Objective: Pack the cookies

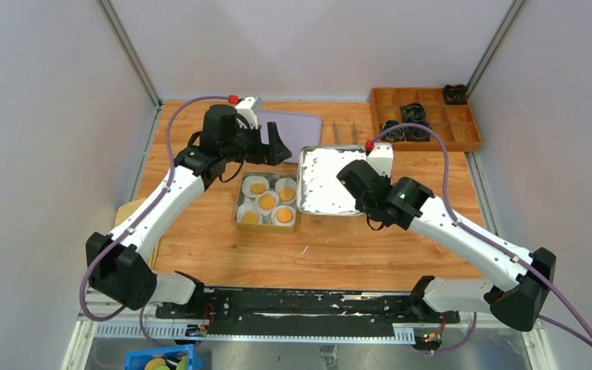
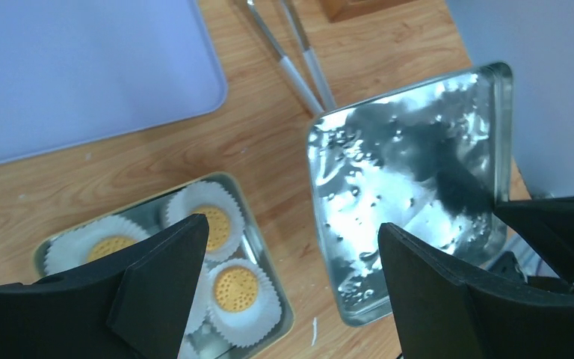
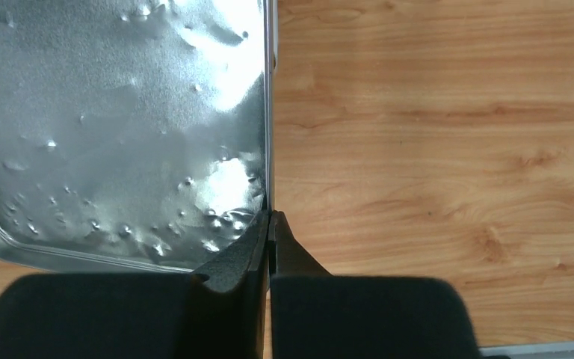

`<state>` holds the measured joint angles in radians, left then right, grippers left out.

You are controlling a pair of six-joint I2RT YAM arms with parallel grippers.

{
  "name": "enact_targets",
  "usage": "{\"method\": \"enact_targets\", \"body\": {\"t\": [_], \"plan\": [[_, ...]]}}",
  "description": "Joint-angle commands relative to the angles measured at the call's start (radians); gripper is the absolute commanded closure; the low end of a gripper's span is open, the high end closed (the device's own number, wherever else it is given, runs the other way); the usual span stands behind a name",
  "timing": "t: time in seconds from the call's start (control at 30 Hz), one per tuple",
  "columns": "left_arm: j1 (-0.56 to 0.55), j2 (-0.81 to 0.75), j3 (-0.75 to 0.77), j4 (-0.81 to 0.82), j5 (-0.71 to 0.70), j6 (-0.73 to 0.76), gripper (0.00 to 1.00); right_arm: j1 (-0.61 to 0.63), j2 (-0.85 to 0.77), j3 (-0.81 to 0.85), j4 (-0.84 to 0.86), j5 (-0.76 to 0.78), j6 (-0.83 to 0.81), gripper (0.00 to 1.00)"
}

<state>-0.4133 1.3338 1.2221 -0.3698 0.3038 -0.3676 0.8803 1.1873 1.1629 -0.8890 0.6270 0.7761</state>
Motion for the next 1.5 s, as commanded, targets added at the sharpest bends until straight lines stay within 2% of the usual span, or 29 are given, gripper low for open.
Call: {"method": "enact_targets", "body": {"t": [0.0, 0.3, 0.4, 0.5, 0.63, 0.83, 0.93, 1.07, 1.17, 1.3, 1.47], "plan": [[-0.018, 0.048, -0.054, 0.185, 0.225, -0.03, 0.1, -0.001, 0.014, 0.074, 0.068, 0.029, -0.122, 1.0], [-0.034, 0.073, -0.196, 0.401, 0.33, -0.043, 0.18, -0.004, 0.034, 0.142, 0.114, -0.052, -0.181, 1.0], [-0.045, 0.071, -0.195, 0.411, 0.321, -0.018, 0.34, -0.005, 0.039, 0.146, 0.117, -0.068, -0.187, 1.0], [-0.048, 0.079, -0.185, 0.411, 0.322, -0.026, 0.55, -0.007, 0.045, 0.145, 0.122, -0.086, -0.19, 1.0], [-0.05, 0.074, -0.173, 0.411, 0.329, -0.049, 0.73, -0.006, 0.049, 0.126, 0.134, -0.087, -0.21, 1.0], [-0.051, 0.066, -0.115, 0.376, 0.332, -0.076, 0.9, -0.005, 0.051, 0.099, 0.185, -0.077, -0.344, 0.81], [-0.051, 0.085, -0.051, 0.268, 0.293, -0.055, 0.98, -0.002, 0.041, 0.11, 0.197, -0.071, -0.408, 0.67], [-0.051, 0.127, 0.062, 0.119, 0.229, -0.023, 1.0, 0.003, 0.012, 0.112, 0.224, -0.065, -0.491, 0.56], [-0.051, 0.165, 0.171, -0.004, 0.199, -0.01, 1.0, 0.017, 0.0, 0.103, 0.24, -0.059, -0.57, 0.56], [-0.051, 0.241, 0.344, -0.171, 0.191, 0.005, 1.0, 0.091, -0.015, 0.071, 0.284, 0.022, -0.683, 0.55], [-0.051, 0.283, 0.418, -0.205, 0.217, -0.016, 1.0, 0.165, -0.021, 0.008, 0.334, 0.107, -0.766, 0.55]]}}
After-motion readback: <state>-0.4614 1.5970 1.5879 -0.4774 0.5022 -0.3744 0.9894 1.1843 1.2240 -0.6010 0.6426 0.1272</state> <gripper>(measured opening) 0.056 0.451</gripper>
